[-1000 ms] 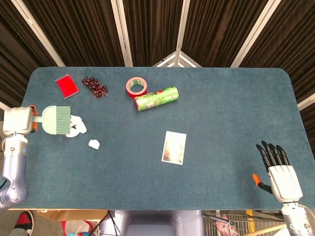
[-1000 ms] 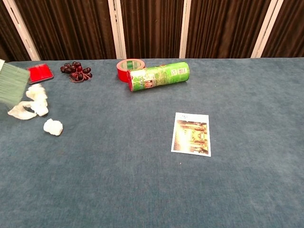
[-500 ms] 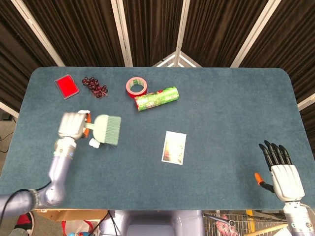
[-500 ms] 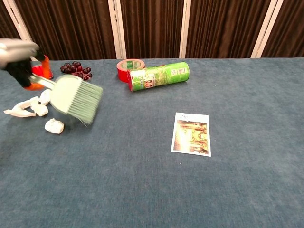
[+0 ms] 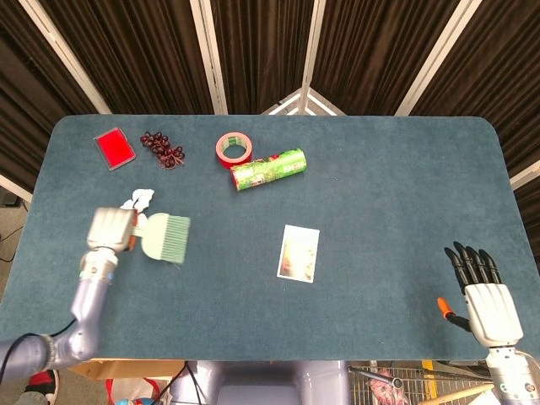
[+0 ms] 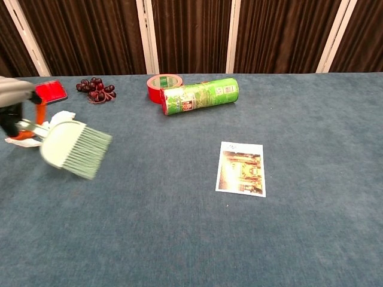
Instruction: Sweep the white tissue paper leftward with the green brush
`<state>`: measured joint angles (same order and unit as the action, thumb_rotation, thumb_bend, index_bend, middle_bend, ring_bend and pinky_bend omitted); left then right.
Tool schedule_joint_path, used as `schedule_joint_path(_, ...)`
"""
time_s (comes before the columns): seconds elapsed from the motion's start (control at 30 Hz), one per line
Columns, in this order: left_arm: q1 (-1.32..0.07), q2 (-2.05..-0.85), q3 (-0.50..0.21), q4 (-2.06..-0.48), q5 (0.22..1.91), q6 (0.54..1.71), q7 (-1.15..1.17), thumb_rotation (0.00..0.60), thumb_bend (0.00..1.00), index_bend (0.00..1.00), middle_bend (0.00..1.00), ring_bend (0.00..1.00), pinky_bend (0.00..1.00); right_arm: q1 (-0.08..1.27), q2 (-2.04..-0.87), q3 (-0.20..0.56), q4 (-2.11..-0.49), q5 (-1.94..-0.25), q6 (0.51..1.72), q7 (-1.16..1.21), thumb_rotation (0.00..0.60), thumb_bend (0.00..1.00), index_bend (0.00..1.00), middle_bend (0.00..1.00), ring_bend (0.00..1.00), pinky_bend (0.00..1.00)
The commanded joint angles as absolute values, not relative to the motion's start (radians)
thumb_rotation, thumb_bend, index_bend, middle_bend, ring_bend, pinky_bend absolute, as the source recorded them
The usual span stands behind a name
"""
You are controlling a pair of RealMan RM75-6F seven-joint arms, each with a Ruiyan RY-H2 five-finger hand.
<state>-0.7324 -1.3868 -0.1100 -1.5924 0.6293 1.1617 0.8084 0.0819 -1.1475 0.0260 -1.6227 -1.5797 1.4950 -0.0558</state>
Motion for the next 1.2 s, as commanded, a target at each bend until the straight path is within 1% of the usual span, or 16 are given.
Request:
schedule_joint_path(0.03, -0.699, -1.338, -0.093, -1.551, 0.624, 1.15, 0.772, 0.6, 0.7, 0.76, 1.0, 1.0, 1.0, 0.082, -1.15, 0.026, -1.624, -1.576, 1.493, -0.061, 0.6, 0.32, 0.0, 0.0, 0.0, 0.0)
schedule_joint_path(0.23, -0.638, -1.234, -0.081, -1.474, 0.611, 1.123, 0.693, 0.6, 0.71, 0.77, 1.0, 1.0, 1.0, 0.082, -1.152, 0.027, -1.629, -1.574, 1.49, -0.072, 0.6, 0.32, 0.0, 0.0, 0.0, 0.0)
schedule_joint_path(0.33, -0.598, -1.165, -0.116, -1.421, 0.607, 1.12, 0.591, 0.6, 0.7, 0.77, 1.0, 1.0, 1.0, 0.083, -1.153, 0.027, -1.631, -1.576, 1.491, -0.076, 0.6, 0.32, 0.0, 0.0, 0.0, 0.0)
schedule_joint_path(0.53, -0.582, -1.131, -0.188, -1.45, 0.665, 1.127, 0.451, 0.6, 0.71, 0.76, 1.0, 1.0, 1.0, 0.085, -1.157, 0.028, -1.631, -1.579, 1.489, -0.084, 0.6, 0.32, 0.0, 0.0, 0.0, 0.0)
schedule_joint_path(0.63, -0.591, -1.139, -0.209, -1.492, 0.68, 1.128, 0.436, 0.6, 0.7, 0.76, 1.0, 1.0, 1.0, 0.087, -1.158, 0.029, -1.63, -1.578, 1.487, -0.083, 0.6, 0.32, 0.0, 0.0, 0.0, 0.0)
schedule_joint_path(0.77, -0.609, -1.165, -0.209, -1.537, 0.707, 1.128, 0.457, 0.6, 0.71, 0.76, 1.0, 1.0, 1.0, 0.089, -1.157, 0.032, -1.629, -1.574, 1.484, -0.08, 0.6, 0.32, 0.0, 0.0, 0.0, 0.0)
schedule_joint_path(0.97, -0.646, -1.272, -0.133, -1.645, 0.806, 1.123, 0.57, 0.6, 0.71, 0.76, 1.0, 1.0, 1.0, 0.088, -1.154, 0.031, -1.626, -1.573, 1.485, -0.071, 0.6, 0.32, 0.0, 0.0, 0.0, 0.0)
schedule_joint_path(1.1, -0.652, -1.329, -0.097, -1.669, 0.853, 1.135, 0.613, 0.6, 0.71, 0.76, 1.0, 1.0, 1.0, 0.088, -1.152, 0.031, -1.627, -1.575, 1.485, -0.069, 0.6, 0.32, 0.0, 0.0, 0.0, 0.0)
schedule_joint_path(1.2, -0.653, -1.355, -0.084, -1.676, 0.874, 1.142, 0.632, 0.6, 0.71, 0.76, 1.0, 1.0, 1.0, 0.087, -1.151, 0.029, -1.627, -1.575, 1.485, -0.07, 0.6, 0.32, 0.0, 0.0, 0.0, 0.0)
